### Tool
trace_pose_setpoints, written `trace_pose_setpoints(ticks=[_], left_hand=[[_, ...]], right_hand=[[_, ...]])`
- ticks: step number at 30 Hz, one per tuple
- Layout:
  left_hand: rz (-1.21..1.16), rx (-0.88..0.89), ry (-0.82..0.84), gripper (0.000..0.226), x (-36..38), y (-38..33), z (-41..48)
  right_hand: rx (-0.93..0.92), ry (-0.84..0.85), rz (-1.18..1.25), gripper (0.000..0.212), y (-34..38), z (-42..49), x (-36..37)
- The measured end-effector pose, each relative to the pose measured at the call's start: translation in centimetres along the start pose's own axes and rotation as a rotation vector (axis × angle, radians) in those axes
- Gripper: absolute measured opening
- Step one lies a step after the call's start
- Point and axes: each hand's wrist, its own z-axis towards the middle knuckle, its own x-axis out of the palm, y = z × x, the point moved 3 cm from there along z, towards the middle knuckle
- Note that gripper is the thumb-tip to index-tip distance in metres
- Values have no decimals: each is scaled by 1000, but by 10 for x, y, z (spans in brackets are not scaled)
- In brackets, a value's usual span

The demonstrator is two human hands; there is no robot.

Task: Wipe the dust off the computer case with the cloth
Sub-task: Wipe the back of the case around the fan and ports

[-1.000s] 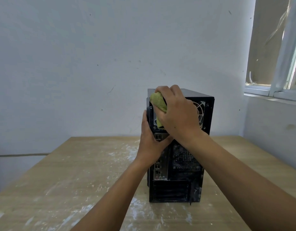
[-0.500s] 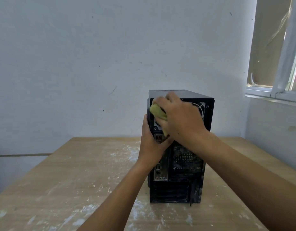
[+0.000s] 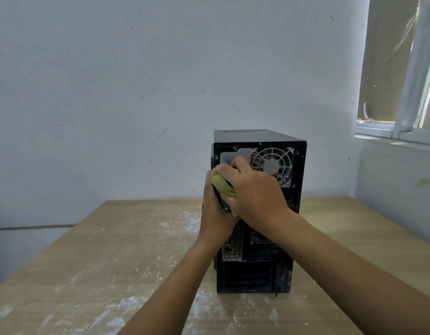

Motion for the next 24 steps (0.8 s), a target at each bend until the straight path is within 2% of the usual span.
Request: trace_pose_setpoints(ticks=[4,8,12,17,19,24], left_hand=[[-26,-68,3,95,2,3,-7],[-25,-122,-4,108,2,2,-19],[-77,-194,26,113,5,12,-28],[16,-200,-1,127,6,21,-36],[5,-188,-4,124,5,20,-35],[-1,-160,-3,102,6,22,-32]], right_hand=[[11,32,55,34,-4,4,-6],[90,-42,114,32,-20,28,-28],[60,-84,129,29,-20,35,-34],[73,-66,122,31,-13,21,-19],[52,-40,87,32,-8,9,-9],[1,14,23,31,0,-13,6]])
